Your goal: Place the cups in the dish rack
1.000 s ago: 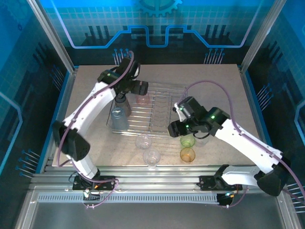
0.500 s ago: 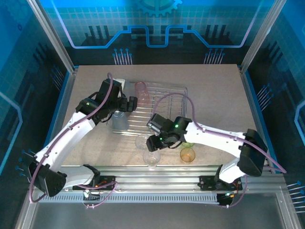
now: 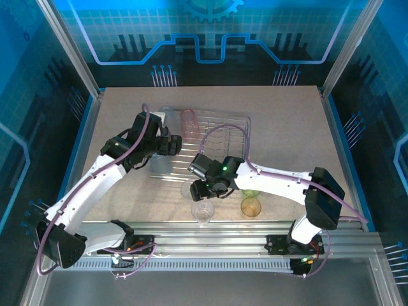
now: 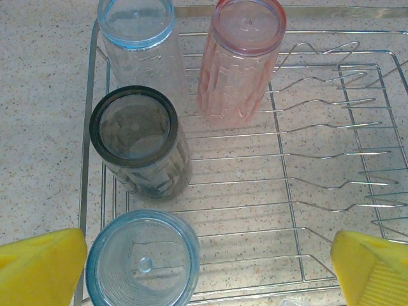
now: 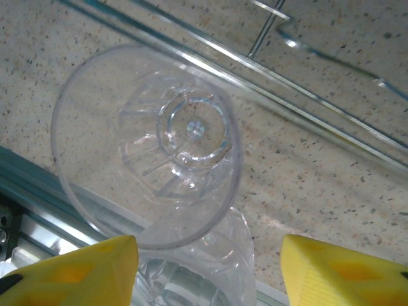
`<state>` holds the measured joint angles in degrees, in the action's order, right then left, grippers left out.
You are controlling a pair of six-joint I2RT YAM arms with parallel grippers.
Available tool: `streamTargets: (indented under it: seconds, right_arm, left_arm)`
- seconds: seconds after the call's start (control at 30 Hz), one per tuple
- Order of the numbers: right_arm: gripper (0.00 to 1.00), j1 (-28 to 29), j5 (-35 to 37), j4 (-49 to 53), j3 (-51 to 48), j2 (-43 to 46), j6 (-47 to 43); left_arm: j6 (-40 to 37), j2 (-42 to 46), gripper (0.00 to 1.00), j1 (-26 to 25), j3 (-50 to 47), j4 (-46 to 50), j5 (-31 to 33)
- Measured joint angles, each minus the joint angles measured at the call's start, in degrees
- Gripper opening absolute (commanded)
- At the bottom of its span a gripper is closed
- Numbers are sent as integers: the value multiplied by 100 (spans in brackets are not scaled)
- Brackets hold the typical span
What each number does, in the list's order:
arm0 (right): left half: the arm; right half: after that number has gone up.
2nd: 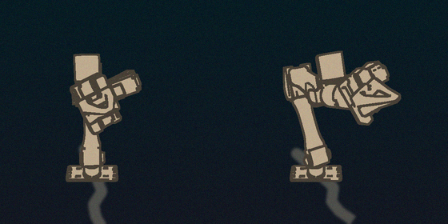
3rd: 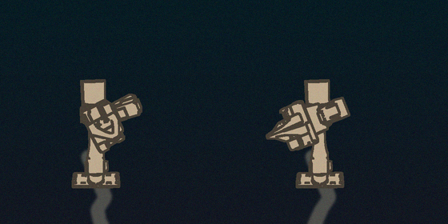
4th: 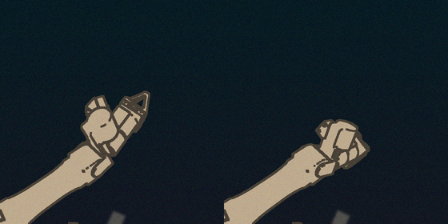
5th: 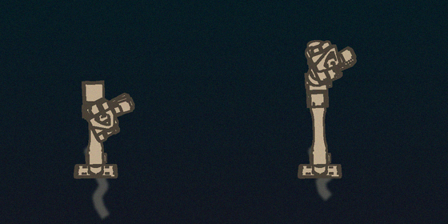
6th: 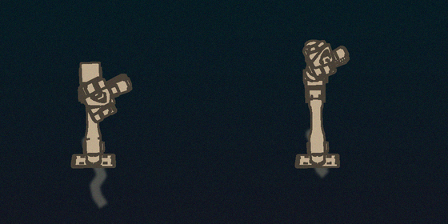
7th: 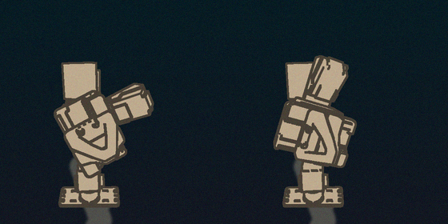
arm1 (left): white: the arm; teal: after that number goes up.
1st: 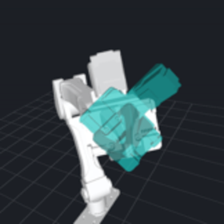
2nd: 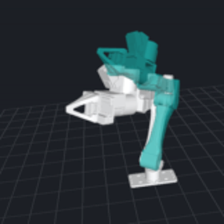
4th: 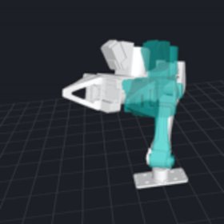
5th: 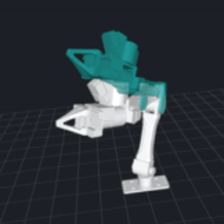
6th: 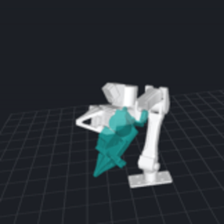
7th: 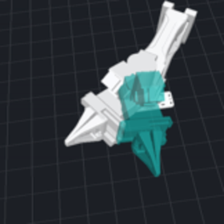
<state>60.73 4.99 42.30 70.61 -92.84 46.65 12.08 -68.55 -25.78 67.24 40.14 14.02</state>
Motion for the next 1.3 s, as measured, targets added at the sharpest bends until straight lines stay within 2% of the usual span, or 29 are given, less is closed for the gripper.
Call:
streamTargets:
  seconds: [0.27,0.53,0.77,1.07,1.3]
  right_arm:
    - [62,-323,164,-221,-33,0,-109]
    - [67,-503,354,-328,-37,-20,-321]
    - [65,-682,511,-337,-9,-17,-498]
    - [62,-321,531,-170,463,-76,-623]
    - [59,-175,544,-22,664,-662,-691]
  left_arm:
    - [0,0,99,0,-2,0,4]
    - [-2,2,99,0,-63,-15,7]
    - [-2,81,99,0,-120,-15,72]
    - [144,415,99,2,-407,-68,278]
    - [299,706,99,9,-595,-175,284]
